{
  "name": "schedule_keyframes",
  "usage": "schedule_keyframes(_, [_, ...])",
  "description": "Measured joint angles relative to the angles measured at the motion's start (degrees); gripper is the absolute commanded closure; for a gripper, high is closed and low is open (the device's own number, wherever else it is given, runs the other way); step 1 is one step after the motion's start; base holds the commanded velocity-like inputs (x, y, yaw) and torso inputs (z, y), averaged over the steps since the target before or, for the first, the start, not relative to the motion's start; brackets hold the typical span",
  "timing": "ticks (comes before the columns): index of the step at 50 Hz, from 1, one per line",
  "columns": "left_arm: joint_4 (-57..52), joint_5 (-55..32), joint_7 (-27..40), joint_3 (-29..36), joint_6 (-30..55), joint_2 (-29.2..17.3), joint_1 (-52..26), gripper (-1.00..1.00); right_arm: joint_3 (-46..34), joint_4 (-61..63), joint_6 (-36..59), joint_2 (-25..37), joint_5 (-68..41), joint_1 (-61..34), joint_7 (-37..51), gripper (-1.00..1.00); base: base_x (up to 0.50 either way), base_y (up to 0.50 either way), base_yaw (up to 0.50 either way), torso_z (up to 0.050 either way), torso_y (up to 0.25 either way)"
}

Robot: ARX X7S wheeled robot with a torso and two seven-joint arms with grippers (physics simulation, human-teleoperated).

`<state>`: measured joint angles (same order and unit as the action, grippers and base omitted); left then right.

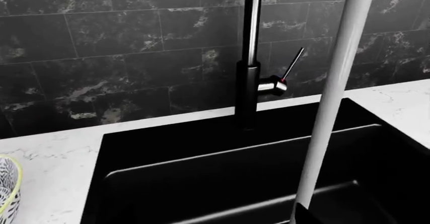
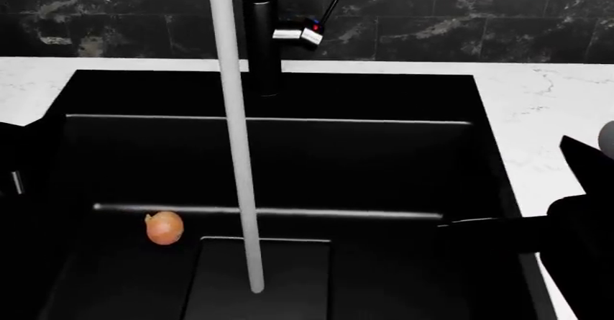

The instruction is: Pick the broccolis and asparaguss from the sink and place them in one bowl. Place the onion in the other bowl. Then turn off the sink faucet.

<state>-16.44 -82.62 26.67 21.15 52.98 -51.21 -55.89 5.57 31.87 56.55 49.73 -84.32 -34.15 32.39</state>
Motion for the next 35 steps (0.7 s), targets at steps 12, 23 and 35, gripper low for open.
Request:
schedule_keyframes(12, [-0.17,-0.27,0.21,0.11,0.06,-0.01,-0.04,-1.00,0.60,0.53,-0.49,0.45,0.55,1.13,-0.19,-1.00,0.24,0.00,0.00,0.000,0.000])
schedule_keyframes(23, [-0.18,-0.58,0.43,0.17,0.02,0.16,-0.01,-1.00,1.18,0.76,-1.15,0.50,1.09,2.64,-0.66,-1.00,0.25,0.00,0.00,0.000,0.000])
schedule_keyframes(35, [-0.20,-0.67,0.58,0.71,0.43,0.42,-0.26,-1.00,1.97,0.99,-1.64,0.77,1.10,4.25,-0.44,-1.00,0.01,0.00,0.00,0.000,0.001])
